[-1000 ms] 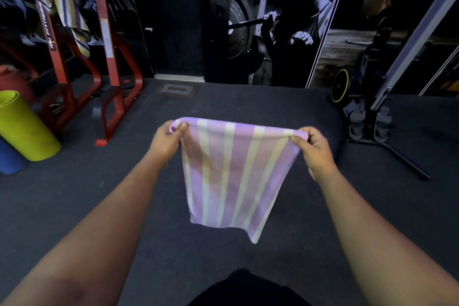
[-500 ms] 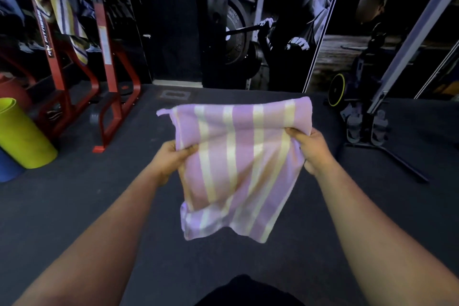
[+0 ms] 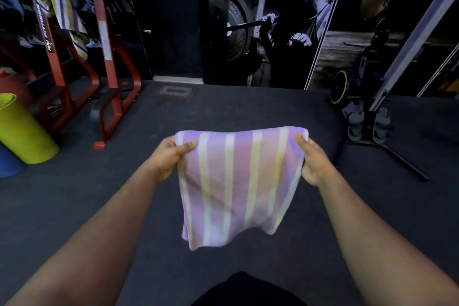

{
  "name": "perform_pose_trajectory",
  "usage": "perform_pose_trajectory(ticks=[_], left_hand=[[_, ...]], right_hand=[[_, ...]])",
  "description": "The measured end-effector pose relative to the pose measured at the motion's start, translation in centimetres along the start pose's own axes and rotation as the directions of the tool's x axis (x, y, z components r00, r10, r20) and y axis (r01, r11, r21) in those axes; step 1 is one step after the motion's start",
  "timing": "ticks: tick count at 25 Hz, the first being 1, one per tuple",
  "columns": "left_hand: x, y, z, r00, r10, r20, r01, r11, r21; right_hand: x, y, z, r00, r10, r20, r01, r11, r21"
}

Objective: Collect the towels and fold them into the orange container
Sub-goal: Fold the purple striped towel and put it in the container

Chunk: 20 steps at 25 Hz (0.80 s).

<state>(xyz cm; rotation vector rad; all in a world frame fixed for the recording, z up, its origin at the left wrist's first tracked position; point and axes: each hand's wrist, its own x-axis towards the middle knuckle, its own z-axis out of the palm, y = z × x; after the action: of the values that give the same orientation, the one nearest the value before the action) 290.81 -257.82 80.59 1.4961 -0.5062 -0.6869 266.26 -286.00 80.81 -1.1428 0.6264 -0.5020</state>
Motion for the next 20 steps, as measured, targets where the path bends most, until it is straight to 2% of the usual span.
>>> perform_pose_trajectory(ticks=[2, 3, 4, 6, 7, 8, 10, 12, 14, 15, 17, 19, 20], left_hand=[[0.9, 1.3, 0.5, 0.998, 0.029, -0.051, -0.037, 0.984, -0.172], [1.1, 1.7, 0.4, 0.999, 0.019, -0.030, -0.025, 0.973, -0.231], [1.2, 1.7, 0.1, 1.000, -0.008, 0.015, 0.011, 0.975, -0.221], [1.0, 0.0, -1.1, 0.992, -0.112, 0.057, 0.106, 0.989, 0.105], [0.8, -1.0, -1.5, 0.991, -0.133, 0.025, 0.124, 0.966, 0.226], [0.8, -1.5, -1.6, 0.993, -0.110, -0.035, 0.115, 0.960, 0.257], [1.2, -1.2, -1.1, 0.989, -0.025, -0.143, 0.050, 0.984, 0.173], [1.6, 0.0, -0.1, 0.979, 0.002, -0.206, 0.021, 0.994, 0.107], [1.9, 0.5, 0.5, 0.967, 0.008, -0.253, 0.015, 0.996, 0.090], [2.2, 0.4, 0.4, 0.960, 0.004, -0.281, 0.021, 0.996, 0.088], [2.9, 0.2, -0.3, 0.944, 0.005, -0.331, 0.021, 0.997, 0.075], [3.1, 0.5, -1.2, 0.937, 0.020, -0.347, 0.011, 0.996, 0.085], [3.1, 0.7, -1.4, 0.935, 0.034, -0.353, -0.001, 0.996, 0.093]], right_hand=[[-0.5, 1.9, -0.6, 0.984, 0.135, 0.118, -0.101, 0.962, -0.253], [-0.5, 2.8, -0.8, 0.979, 0.164, 0.119, -0.115, 0.933, -0.341], [-0.3, 3.4, -1.0, 0.987, 0.140, 0.085, -0.104, 0.937, -0.335], [0.1, 3.6, -1.0, 0.999, 0.050, -0.005, -0.050, 0.978, -0.203], [0.4, 3.5, -1.0, 0.999, 0.021, -0.037, -0.027, 0.985, -0.170], [0.8, 3.5, -0.9, 0.998, 0.001, -0.067, -0.012, 0.985, -0.170], [1.5, 3.7, -0.6, 0.988, -0.041, -0.151, -0.007, 0.953, -0.302], [2.1, 3.6, -0.1, 0.960, -0.118, -0.253, -0.030, 0.858, -0.513], [2.4, 2.7, 0.3, 0.938, -0.146, -0.315, -0.040, 0.855, -0.517], [2.6, 2.1, 0.3, 0.950, -0.106, -0.294, -0.035, 0.899, -0.436], [2.4, 1.1, 0.1, 0.997, -0.011, -0.074, -0.013, 0.950, -0.311], [2.4, 1.0, -0.4, 0.993, -0.019, 0.113, 0.069, 0.883, -0.464], [2.7, 1.2, -0.6, 0.991, -0.082, 0.103, 0.126, 0.811, -0.571]])
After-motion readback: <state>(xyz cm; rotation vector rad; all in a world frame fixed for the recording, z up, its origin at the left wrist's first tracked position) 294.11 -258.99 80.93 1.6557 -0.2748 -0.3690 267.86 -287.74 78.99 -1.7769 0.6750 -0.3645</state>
